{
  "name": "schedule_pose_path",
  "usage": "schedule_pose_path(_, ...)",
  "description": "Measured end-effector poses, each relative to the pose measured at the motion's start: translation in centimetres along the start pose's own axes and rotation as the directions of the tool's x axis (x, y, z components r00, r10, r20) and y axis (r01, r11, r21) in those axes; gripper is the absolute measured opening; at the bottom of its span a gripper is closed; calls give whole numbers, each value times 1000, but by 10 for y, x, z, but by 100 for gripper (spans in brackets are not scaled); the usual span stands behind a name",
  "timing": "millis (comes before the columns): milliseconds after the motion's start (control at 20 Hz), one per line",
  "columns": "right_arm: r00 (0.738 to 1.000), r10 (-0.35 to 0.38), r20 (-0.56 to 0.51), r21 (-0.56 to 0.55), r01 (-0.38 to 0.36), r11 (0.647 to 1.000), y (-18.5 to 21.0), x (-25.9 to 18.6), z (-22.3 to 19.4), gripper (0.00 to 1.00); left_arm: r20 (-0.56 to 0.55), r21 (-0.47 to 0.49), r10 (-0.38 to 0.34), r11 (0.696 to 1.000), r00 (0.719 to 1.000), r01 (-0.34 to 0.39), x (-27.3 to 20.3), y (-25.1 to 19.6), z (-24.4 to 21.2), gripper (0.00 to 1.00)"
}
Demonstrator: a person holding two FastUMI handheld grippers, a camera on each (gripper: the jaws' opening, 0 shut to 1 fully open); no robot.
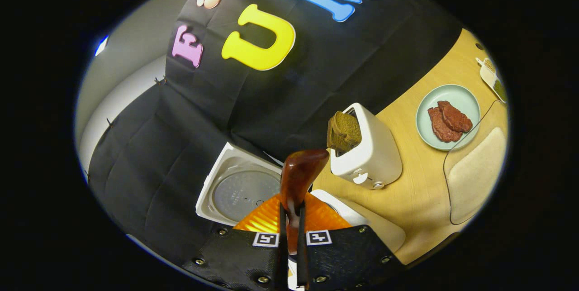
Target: Close the left gripper, press the button to open the rice cooker; take a wooden spoon from the chopstick holder with the right hand, scoop a spoonful of rice and pour it into the rice cooker, then put the wooden spoon back into the chopstick holder.
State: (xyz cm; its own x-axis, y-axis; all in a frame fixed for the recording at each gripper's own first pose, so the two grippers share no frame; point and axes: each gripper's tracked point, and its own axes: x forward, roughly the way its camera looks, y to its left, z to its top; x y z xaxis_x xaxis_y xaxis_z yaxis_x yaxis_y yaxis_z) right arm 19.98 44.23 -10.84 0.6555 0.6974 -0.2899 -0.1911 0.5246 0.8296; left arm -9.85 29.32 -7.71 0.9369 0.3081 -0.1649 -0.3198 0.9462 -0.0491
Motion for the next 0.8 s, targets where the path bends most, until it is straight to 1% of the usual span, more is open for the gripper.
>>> schedule_pose_path(150, 999, -44, -30, -111, 41, 993, 0, 24, -21, 7, -16, -8, 42, 999, 999, -42, -8, 19, -6, 99)
schedule_pose_path(250, 996, -61, -59, -179, 49, 983, 4, 43, -34, 7, -25, -11, 68, 998, 997, -68, -12, 28, -10, 100)
schedule_pose_path(300, 995, -70, -72, -214, 53, 975, 5, 49, -41, 7, -28, -13, 79, 997, 996, -79, -14, 32, -12, 99)
schedule_pose_path(350, 993, -81, -86, -260, 57, 964, 8, 55, -46, 8, -33, -14, 89, 996, 995, -90, -18, 35, -14, 100)
schedule_pose_path(400, 991, -98, -94, -312, 64, 948, 9, 57, -50, 7, -36, -16, 98, 995, 995, -99, -20, 39, -17, 99)
schedule_pose_path(450, 988, -117, -100, -372, 72, 926, 9, 60, -53, 7, -37, -20, 104, 994, 994, -105, -22, 42, -17, 99)
schedule_pose_path(500, 986, -135, -103, -439, 76, 895, 10, 65, -57, 7, -35, -21, 111, 994, 993, -112, -23, 43, -17, 99)
schedule_pose_path(600, 982, -158, -105, -574, 70, 816, 10, 71, -62, 7, -38, -24, 124, 992, 992, -125, -25, 47, -21, 99)
schedule_pose_path(700, 982, -159, -105, -678, 46, 734, 18, 72, -70, 7, -42, -34, 130, 991, 991, -132, -27, 49, -23, 100)
schedule_pose_path(750, 982, -151, -111, -713, 27, 700, 24, 72, -74, 8, -43, -39, 132, 990, 990, -133, -28, 50, -23, 99)
schedule_pose_path(800, 983, -144, -116, -742, 10, 670, 30, 71, -78, 8, -44, -41, 132, 990, 990, -134, -28, 50, -26, 100)
